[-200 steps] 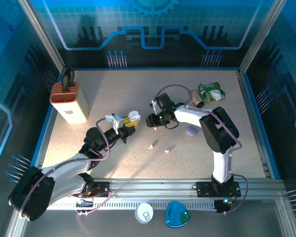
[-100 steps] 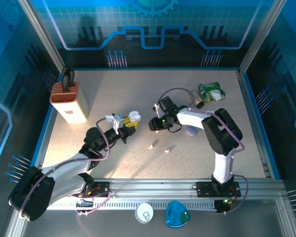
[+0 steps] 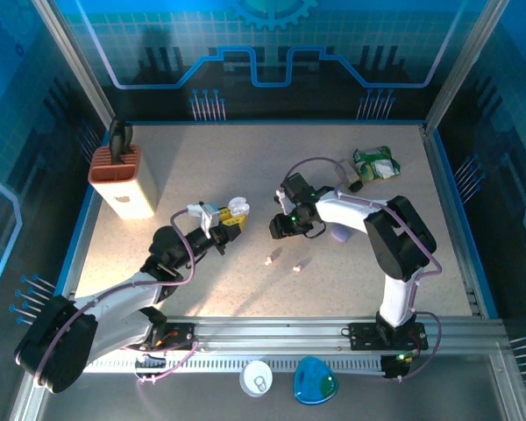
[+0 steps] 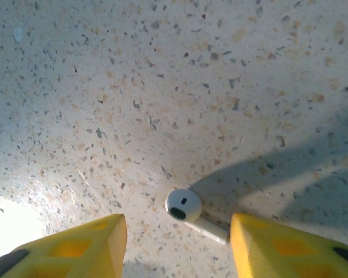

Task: Insert wireless bluetooth earbuds into charging case

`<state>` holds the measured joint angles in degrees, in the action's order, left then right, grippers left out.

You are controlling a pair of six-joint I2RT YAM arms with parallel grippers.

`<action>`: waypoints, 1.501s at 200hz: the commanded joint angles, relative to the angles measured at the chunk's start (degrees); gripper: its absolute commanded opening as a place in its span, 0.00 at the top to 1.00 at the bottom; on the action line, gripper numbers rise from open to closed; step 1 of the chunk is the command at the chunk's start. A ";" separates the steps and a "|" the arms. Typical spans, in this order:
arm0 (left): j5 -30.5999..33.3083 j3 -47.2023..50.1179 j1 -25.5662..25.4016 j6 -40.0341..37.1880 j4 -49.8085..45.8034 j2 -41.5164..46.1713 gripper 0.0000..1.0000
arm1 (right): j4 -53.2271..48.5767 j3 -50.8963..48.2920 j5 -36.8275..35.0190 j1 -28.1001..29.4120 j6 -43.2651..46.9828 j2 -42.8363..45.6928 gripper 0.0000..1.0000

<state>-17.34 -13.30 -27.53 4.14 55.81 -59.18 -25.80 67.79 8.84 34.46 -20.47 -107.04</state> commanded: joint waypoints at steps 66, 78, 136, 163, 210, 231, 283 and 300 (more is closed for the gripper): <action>0.49 -0.32 0.28 -0.62 -0.09 1.35 1.00 | -12.50 13.00 -2.04 2.66 6.67 -7.61 0.48; 0.45 -0.32 0.33 -0.63 -0.31 1.56 1.00 | -14.67 14.95 -3.36 3.20 7.73 -9.18 0.49; 0.19 -0.29 0.33 -0.97 -0.96 1.59 1.00 | -19.21 16.42 -4.47 4.81 9.55 -10.54 0.54; 0.09 -0.36 0.31 -1.15 -0.97 1.52 1.00 | -20.49 16.58 -6.01 5.61 10.15 -10.20 0.60; -0.40 -0.31 0.28 -0.72 -0.81 1.57 1.00 | -20.70 17.85 -8.07 5.60 8.76 -12.11 0.73; -0.64 -0.17 0.30 -0.63 -0.95 1.62 1.00 | -20.02 17.84 -8.22 5.56 7.78 -12.40 0.76; -0.79 -0.21 0.31 -0.90 -1.01 1.51 1.00 | -11.93 11.77 -8.70 5.01 5.98 -5.96 0.80; -0.85 -0.21 0.28 -0.81 -0.80 1.19 1.00 | -5.71 6.97 -7.43 4.32 5.49 -1.27 0.79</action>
<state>-17.37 -13.30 -27.53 4.12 54.28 -58.41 -39.83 79.94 0.80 39.31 -13.52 -115.00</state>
